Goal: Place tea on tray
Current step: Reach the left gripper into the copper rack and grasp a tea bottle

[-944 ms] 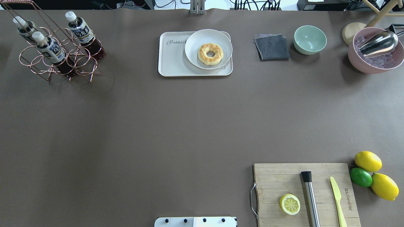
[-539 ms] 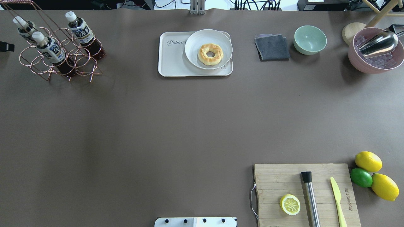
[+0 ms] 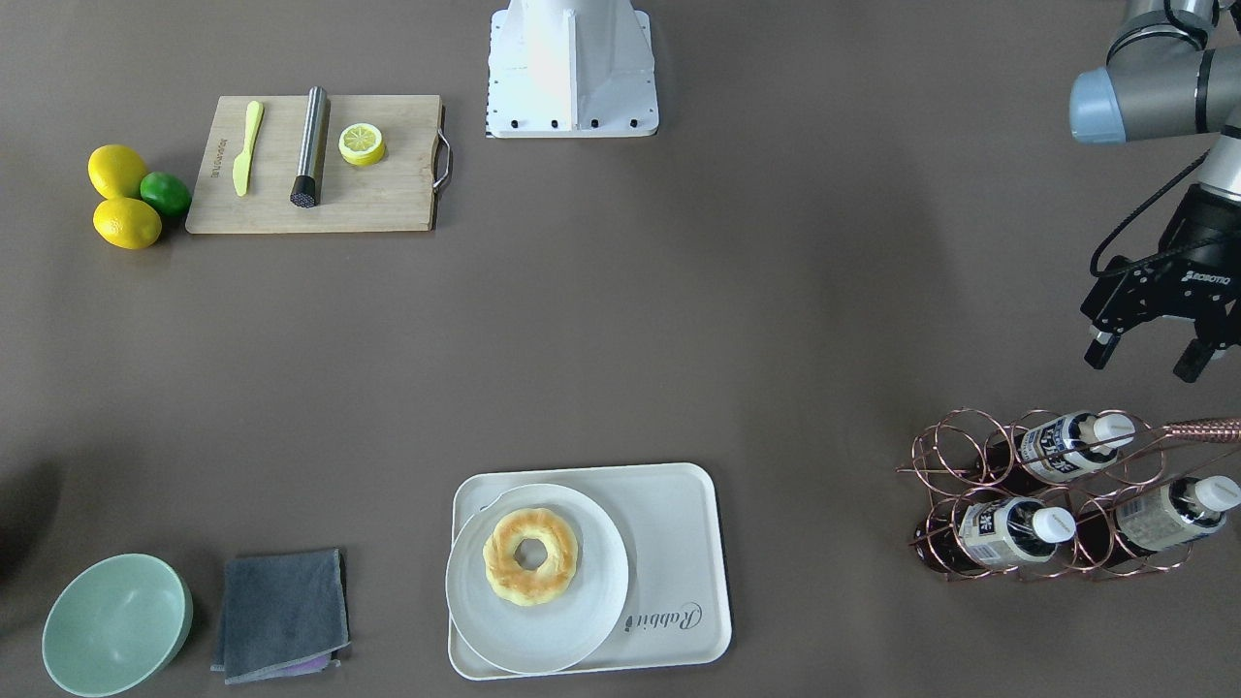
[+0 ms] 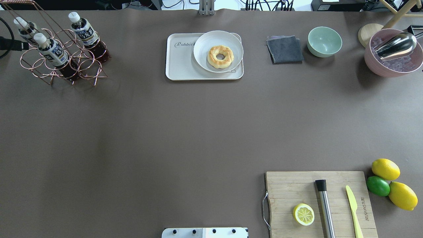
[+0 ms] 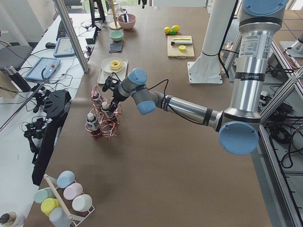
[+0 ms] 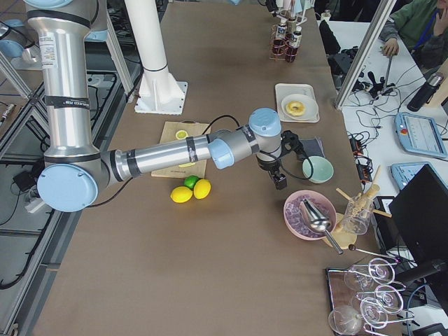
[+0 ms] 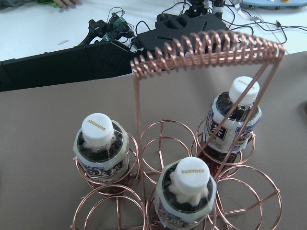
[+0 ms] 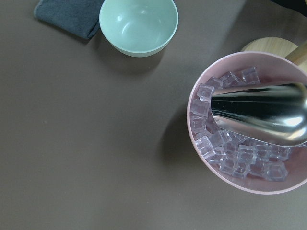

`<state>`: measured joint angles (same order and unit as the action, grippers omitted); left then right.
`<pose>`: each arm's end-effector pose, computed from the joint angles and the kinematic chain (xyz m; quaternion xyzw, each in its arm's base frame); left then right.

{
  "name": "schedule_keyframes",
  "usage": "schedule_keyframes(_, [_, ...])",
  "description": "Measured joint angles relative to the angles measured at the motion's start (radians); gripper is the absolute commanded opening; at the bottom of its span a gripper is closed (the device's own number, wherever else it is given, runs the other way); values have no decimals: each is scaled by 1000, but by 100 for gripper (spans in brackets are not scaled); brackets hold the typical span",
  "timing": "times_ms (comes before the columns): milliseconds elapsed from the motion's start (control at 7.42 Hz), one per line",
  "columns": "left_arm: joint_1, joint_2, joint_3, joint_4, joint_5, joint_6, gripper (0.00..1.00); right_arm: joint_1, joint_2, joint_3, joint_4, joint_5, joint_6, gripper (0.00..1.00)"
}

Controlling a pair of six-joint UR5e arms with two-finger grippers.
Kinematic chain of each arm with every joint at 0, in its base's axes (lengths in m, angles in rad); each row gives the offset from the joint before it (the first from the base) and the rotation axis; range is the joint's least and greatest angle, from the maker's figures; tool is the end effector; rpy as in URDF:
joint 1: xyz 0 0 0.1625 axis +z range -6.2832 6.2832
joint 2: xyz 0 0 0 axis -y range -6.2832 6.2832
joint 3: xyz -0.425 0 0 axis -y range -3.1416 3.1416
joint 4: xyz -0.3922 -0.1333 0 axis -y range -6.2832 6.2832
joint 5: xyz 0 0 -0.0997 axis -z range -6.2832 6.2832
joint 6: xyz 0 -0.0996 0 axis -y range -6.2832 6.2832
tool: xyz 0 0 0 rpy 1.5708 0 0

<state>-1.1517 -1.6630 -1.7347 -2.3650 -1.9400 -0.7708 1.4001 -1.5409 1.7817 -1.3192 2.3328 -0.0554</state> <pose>0.1344 -0.5408 0.4460 0.3191 0.4077 -0.0582 0.8535 -0.0240 -0.5190 0.5101 0.2051 -0.3731 -0.1916 0.8843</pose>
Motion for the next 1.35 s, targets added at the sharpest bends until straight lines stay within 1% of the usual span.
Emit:
schedule_keyframes(135, [37, -14, 5, -11, 59, -32, 92, -7, 2, 0, 7, 2, -1, 100])
schedule_keyframes(270, [65, -24, 10, -16, 95, -40, 92, -11, 3, 0, 12, 2, -1, 100])
schedule_keyframes(404, [75, -29, 14, -17, 109, -24, 86, -13, 4, 0, 14, 2, -1, 100])
schedule_keyframes(809, [71, -43, 42, -17, 117, 46, 71, -13, 4, -1, 15, 1, -2, 100])
schedule_keyframes(1079, [68, -68, 71, -17, 118, 56, 67, -13, 4, -1, 17, -1, -3, 100])
schedule_keyframes(1348, [61, -78, 85, -17, 118, 62, 67, -13, 4, 0, 17, -2, -3, 100])
